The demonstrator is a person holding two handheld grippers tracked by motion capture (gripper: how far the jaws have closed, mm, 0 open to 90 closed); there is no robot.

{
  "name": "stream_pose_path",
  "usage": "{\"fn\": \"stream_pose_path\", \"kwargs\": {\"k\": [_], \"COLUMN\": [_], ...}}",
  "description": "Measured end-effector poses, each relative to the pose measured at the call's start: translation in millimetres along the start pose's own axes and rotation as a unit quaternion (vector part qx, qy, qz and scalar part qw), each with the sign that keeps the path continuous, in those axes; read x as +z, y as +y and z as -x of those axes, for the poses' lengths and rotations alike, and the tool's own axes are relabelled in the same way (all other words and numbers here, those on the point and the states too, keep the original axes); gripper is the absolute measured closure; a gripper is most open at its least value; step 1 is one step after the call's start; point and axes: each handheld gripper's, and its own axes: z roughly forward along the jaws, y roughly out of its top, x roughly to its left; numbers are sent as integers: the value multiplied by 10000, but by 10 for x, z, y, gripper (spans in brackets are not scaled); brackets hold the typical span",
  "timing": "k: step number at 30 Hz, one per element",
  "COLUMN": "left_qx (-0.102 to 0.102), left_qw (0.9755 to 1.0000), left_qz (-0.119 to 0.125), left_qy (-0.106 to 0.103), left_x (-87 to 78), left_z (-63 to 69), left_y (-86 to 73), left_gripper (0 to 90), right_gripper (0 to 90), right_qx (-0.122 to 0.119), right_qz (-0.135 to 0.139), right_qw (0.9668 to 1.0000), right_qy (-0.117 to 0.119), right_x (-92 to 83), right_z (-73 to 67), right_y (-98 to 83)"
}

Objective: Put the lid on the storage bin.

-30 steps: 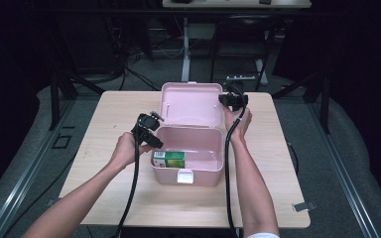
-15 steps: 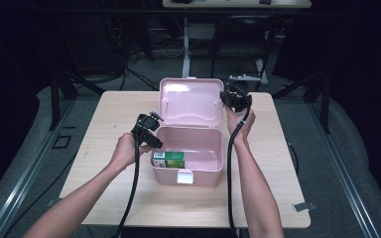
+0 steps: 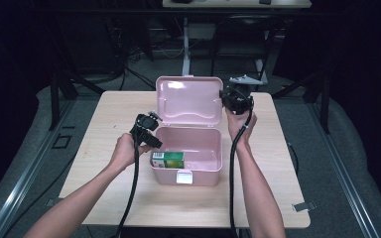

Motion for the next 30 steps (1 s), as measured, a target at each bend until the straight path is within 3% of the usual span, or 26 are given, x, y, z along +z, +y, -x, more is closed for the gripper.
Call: {"fn": "stream_pose_path", "kwargs": {"k": [16,30], "left_qx": [-34,-32], "left_qw": [10000,9997], "left_qz": [73,236], "left_qy": [13,-85], "left_x": [-8,-38], "left_z": [12,27], "left_y": [-11,-55], "left_gripper": [690,680], "right_gripper": [858,862], "right_qx": [-241,-368], "right_qz": [361,624], "right_qw": [9987,9968], "right_qy": [261,330], "right_x": [-331,-569], "right_z": [-43,-66], "right_y": [-68,-220]}}
